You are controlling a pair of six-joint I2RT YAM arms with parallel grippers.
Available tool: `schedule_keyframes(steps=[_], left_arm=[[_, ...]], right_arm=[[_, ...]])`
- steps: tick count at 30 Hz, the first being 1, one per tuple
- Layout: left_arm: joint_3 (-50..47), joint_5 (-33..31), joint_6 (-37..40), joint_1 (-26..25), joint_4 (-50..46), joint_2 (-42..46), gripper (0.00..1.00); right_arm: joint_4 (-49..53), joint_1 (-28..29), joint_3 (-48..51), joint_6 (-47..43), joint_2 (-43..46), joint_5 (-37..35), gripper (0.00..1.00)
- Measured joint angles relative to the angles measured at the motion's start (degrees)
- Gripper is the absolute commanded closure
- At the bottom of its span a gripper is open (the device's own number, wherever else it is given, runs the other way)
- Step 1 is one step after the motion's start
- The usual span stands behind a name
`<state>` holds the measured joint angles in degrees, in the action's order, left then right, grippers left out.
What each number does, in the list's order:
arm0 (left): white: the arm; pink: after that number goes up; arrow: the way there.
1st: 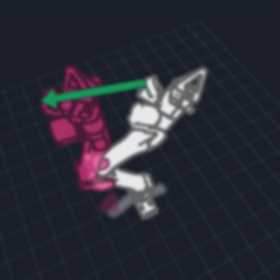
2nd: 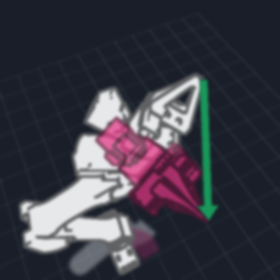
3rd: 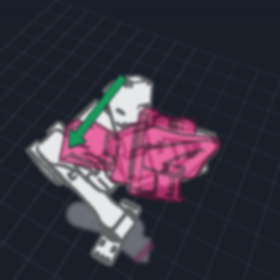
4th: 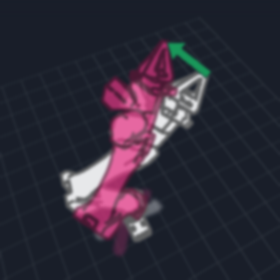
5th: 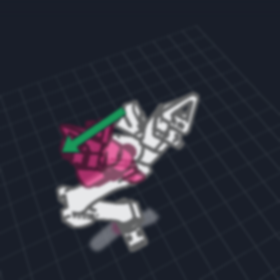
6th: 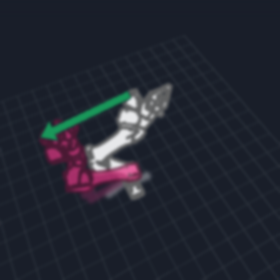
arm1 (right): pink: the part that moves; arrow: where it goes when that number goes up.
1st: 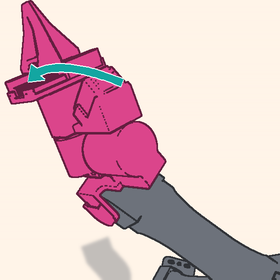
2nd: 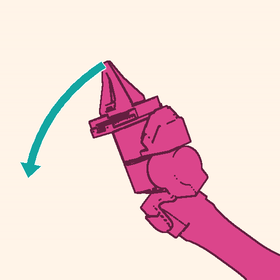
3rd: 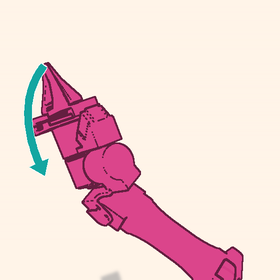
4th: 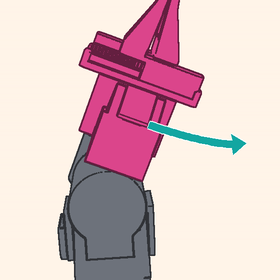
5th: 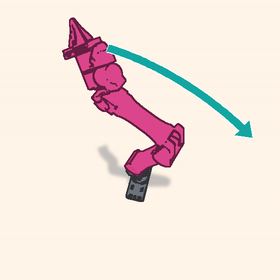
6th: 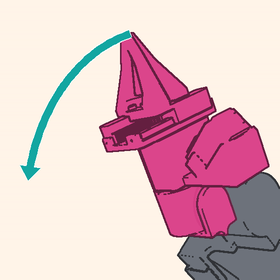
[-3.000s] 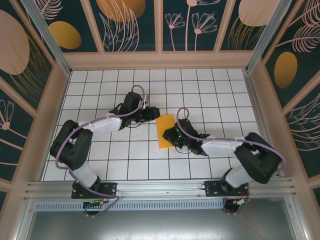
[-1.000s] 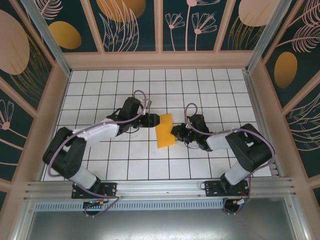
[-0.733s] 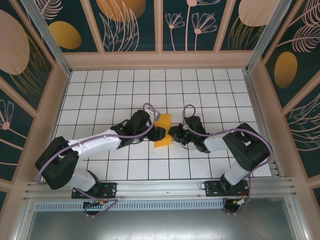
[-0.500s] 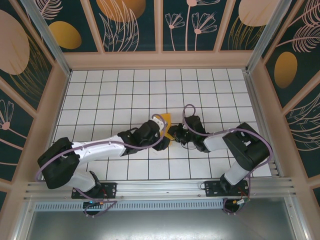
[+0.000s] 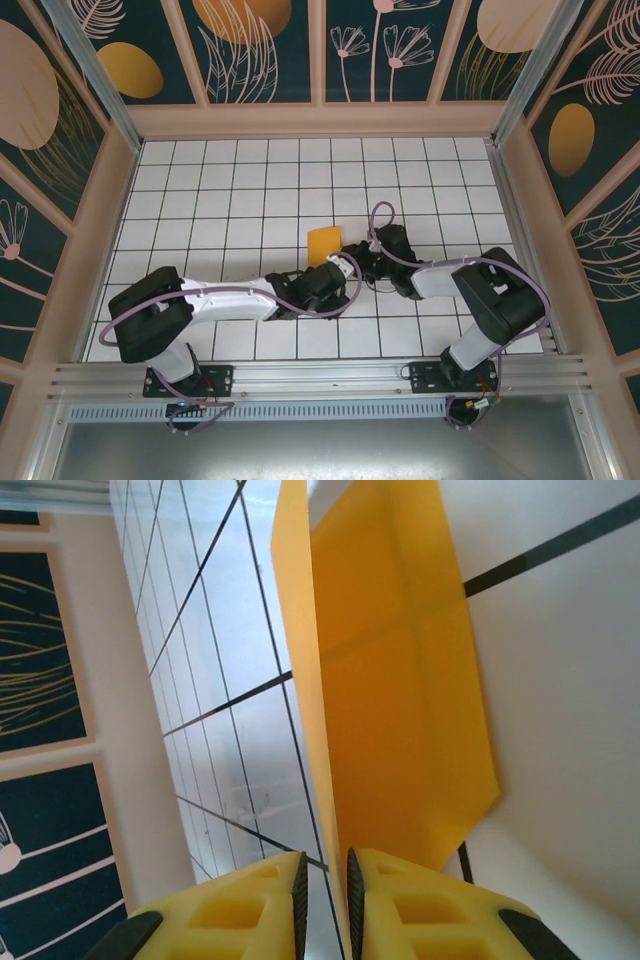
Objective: Fold a paper plane with a square sheet of paper (pick it up from the middle)
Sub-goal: Third fold the triangle at the center of the table.
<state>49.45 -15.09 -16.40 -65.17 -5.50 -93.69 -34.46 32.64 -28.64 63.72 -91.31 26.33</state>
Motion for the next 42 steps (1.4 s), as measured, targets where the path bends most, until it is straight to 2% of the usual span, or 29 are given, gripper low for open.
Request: schedule_keyframes(steps=[4,7,14,18,22,27,32,37,42], left_arm=[[1.09,-3.48,0.57,-1.68,-1.16,-2.23,0.22],[1.29,-6.05,0.74,-2.1,-1.9,-3.19,0.29],[0.7,-8.92,1.16,-2.03,-1.77,-1.07,0.7],[0.33,-9.33,1.29,-2.03,-0.7,1.64,0.89],[0.31,-9.38,1.6,-2.03,-0.09,2.38,0.99],[0.0,-9.14,1.62,-2.03,0.15,2.38,1.0],[-0.17,-6.64,1.84,-2.01,0.15,2.43,1.0],[-1.01,1.42,2.01,-0.31,1.27,3.69,1.0],[-2.71,10.75,1.95,4.7,2.56,6.08,1.0]], right_arm=[[0.0,0.0,-1.16,-0.37,-0.59,0.85,0.79],[0.07,0.0,-1.27,-0.42,-0.63,0.85,0.79],[1.97,0.0,-1.27,-1.05,-0.66,0.76,0.79],[2.54,0.0,-1.27,-1.79,-0.66,0.74,0.79],[3.34,-0.04,-1.27,-1.95,-0.66,0.66,0.79],[4.44,-0.09,-1.27,-2.36,-0.63,0.55,0.78],[9.05,-0.44,-1.29,-3.72,1.79,-1.73,0.71],[16.59,-1.99,-1.86,-6.8,9.29,-6.47,0.71],[19.34,-3.15,-6.1,-10.78,10.4,-7.45,0.8]])
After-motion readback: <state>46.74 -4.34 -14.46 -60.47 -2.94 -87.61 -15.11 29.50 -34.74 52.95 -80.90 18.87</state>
